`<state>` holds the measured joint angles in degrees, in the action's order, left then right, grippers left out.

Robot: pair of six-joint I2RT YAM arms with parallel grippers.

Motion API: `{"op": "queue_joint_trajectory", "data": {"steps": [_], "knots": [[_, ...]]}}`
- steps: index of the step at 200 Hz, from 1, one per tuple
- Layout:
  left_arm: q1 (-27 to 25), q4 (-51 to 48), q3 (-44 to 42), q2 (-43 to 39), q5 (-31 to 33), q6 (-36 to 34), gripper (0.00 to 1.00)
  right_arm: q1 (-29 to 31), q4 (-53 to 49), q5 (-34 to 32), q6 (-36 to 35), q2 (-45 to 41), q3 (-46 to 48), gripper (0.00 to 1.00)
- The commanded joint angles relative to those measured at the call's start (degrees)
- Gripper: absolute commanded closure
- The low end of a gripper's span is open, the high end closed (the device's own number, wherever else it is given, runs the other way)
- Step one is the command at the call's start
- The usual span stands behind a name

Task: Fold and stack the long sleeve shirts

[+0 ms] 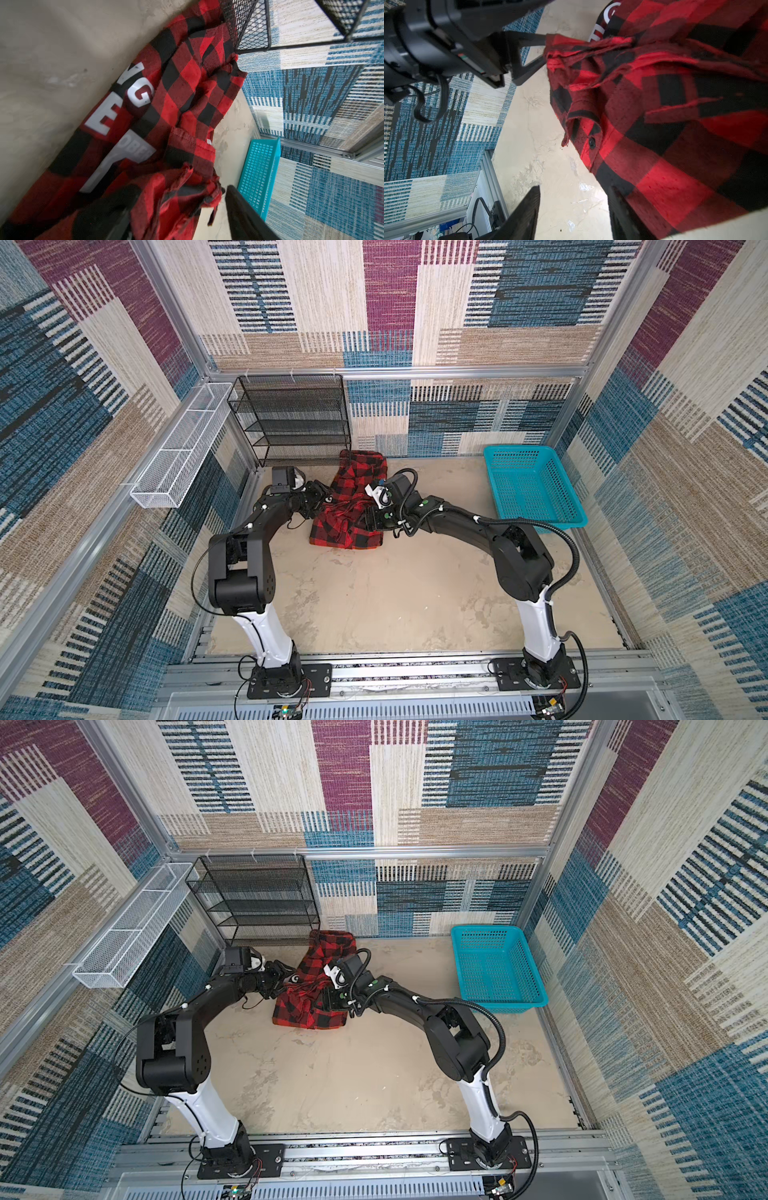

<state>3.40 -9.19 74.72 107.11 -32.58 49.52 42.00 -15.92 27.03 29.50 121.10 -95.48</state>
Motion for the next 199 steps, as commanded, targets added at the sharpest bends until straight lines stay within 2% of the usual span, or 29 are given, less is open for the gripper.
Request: {"op": "queue_joint_trajectory", "data": {"steps": [1, 19, 35, 48, 72, 109, 167, 199], "knots": [[0.46, 4.66, 1.76, 1.87, -5.04, 4.13, 0.25, 0.69, 0.01, 0.36, -0.66, 1.92, -2.05, 0.47], [0.71, 4.21, 3.22, 2.19, -4.51, 4.82, 0.21, 1.44, -0.7, -0.2, -1.11, 3.19, -3.67, 0.48], [1.03, 5.5, 3.72, 2.29, -5.27, 6.47, 0.12, 2.2, -2.28, -1.56, -1.99, 4.28, -5.54, 0.47], [1.32, 7.64, 3.86, 2.9, -7.13, 8.84, 0.0, 2.82, -3.55, -3.28, -2.58, 4.88, -6.53, 0.46], [1.69, 8.32, 3.42, 2.83, -7.74, 10.94, 0.01, 3.86, -2.87, -5.34, -2.87, 4.74, -6.23, 0.39], [1.75, 5.93, 2.18, 2.21, -6.38, 11.0, 0.01, 4.62, 2.41, -3.47, 0.93, 6.34, -6.15, 0.32], [1.78, 8.68, -0.9, 2.05, -6.09, 13.05, 0.01, 5.02, 5.89, -2.46, 6.25, 12.74, -13.48, 0.31], [1.81, 9.48, -1.55, 1.96, -6.23, 13.32, 0.01, 5.3, 6.04, -1.8, 7.39, 13.33, -14.47, 0.3]]}}
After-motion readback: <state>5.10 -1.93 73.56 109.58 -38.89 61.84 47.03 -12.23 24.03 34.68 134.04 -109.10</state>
